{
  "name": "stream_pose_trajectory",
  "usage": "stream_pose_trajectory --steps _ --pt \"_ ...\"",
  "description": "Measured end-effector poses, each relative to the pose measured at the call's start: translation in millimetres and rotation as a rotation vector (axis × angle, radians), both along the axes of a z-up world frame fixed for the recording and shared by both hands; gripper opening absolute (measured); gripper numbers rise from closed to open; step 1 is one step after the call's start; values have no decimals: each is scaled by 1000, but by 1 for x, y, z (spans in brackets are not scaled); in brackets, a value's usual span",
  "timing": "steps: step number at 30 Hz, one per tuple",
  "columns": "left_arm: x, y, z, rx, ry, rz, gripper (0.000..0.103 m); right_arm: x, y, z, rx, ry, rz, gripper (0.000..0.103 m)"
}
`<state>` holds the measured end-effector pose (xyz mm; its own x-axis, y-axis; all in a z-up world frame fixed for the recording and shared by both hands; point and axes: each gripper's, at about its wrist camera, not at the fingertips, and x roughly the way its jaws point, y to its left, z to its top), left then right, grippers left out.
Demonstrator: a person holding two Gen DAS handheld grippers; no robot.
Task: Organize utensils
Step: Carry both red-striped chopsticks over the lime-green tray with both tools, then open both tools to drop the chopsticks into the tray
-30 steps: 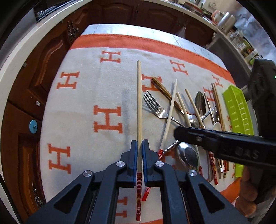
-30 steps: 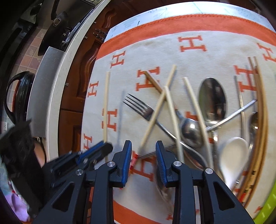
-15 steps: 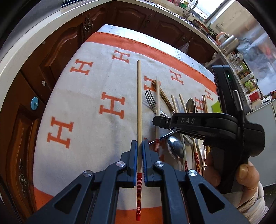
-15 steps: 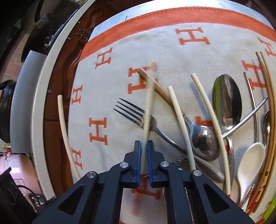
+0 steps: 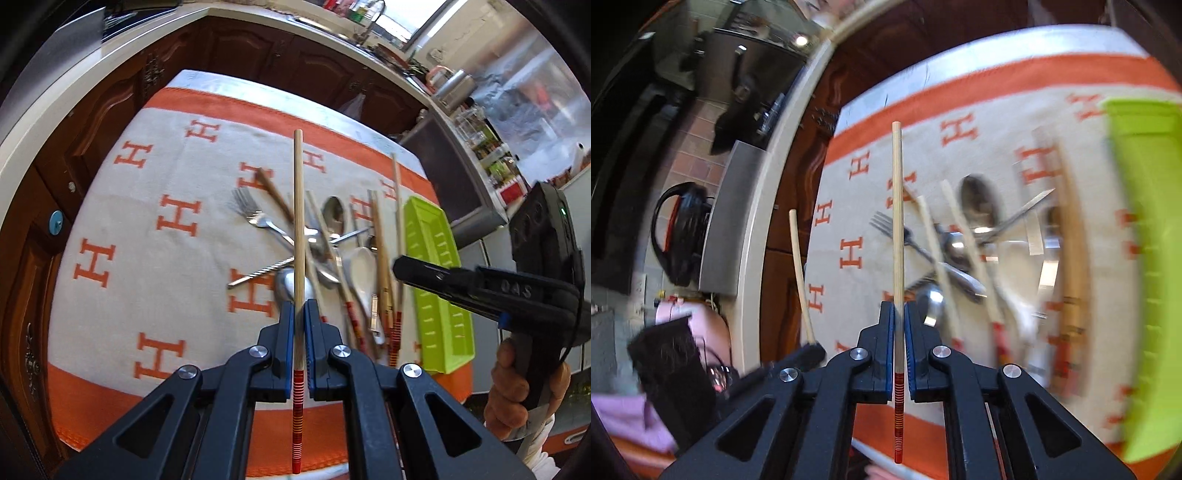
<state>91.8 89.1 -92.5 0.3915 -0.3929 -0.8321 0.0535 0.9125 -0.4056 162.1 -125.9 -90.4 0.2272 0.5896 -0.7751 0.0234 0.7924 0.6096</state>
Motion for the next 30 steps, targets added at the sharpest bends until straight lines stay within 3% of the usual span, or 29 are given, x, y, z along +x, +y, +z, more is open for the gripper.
stream_pose_trajectory --steps 8,13,22,30 --pt "1 -78 24 -29 -31 -109 3 -67 -125 55 -194 -174 -173 5" --pt "15 -139 26 -42 -18 -167 3 -84 -188 65 -304 -208 -261 5" --pt "48 -233 4 -41 29 -237 3 -73 -233 29 -473 -195 -242 6" --pt "75 -271 -43 -30 118 -221 3 -52 -260 -27 -443 -84 -229 8"
